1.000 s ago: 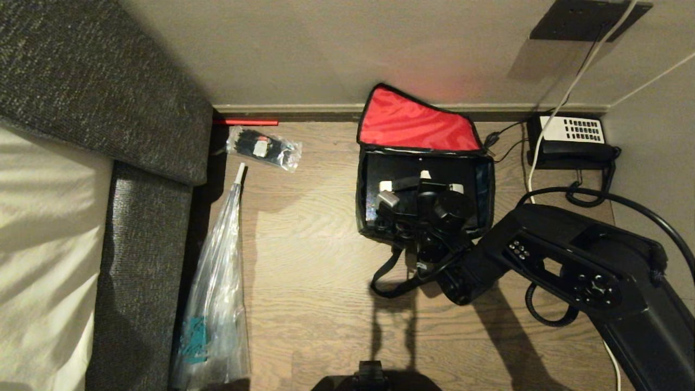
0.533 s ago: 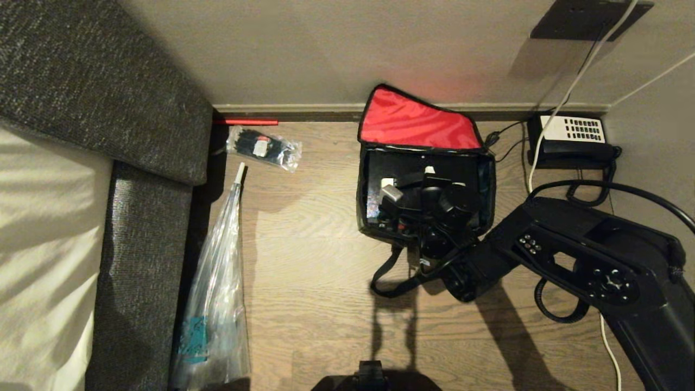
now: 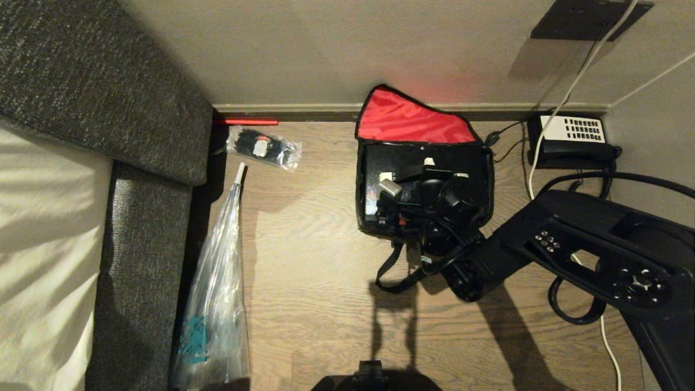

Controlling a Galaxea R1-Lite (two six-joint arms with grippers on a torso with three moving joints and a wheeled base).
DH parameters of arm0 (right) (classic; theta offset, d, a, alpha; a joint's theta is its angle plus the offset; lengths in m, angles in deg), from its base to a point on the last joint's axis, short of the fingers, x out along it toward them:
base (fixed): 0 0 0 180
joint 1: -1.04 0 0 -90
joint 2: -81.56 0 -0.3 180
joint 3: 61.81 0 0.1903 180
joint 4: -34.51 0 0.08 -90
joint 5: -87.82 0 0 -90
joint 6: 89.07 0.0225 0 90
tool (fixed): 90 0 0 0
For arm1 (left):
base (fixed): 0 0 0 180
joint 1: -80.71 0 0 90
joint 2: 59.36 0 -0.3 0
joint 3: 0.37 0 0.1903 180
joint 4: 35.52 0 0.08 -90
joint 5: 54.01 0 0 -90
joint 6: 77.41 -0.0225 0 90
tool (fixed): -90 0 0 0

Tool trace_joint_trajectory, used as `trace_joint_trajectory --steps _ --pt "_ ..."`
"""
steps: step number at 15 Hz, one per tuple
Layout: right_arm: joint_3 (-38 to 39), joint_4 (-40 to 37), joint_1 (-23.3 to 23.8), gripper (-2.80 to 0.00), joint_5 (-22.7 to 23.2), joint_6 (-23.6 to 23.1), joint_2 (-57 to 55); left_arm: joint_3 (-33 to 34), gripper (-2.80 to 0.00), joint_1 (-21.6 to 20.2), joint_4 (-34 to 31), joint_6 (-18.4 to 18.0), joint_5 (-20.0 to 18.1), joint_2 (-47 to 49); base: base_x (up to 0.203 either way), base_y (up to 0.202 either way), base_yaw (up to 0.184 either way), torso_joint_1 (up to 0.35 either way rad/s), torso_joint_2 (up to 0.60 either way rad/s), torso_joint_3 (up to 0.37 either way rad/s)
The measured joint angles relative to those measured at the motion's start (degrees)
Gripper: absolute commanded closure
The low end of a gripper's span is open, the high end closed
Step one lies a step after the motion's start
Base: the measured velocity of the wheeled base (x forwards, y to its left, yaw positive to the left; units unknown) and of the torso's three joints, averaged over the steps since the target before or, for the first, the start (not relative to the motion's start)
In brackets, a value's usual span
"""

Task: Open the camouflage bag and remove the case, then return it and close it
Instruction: Grip the handle, then lift the black box

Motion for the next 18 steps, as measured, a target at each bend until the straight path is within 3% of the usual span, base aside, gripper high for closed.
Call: trace_joint_trajectory --steps 18 --pt "2.28 -0.06 -3.11 0.00 -0.20 -3.37 6.52 0.00 0.00 0.00 0.02 -0.02 0.02 0.00 0.000 0.000 0.000 0.000 0.00 0.000"
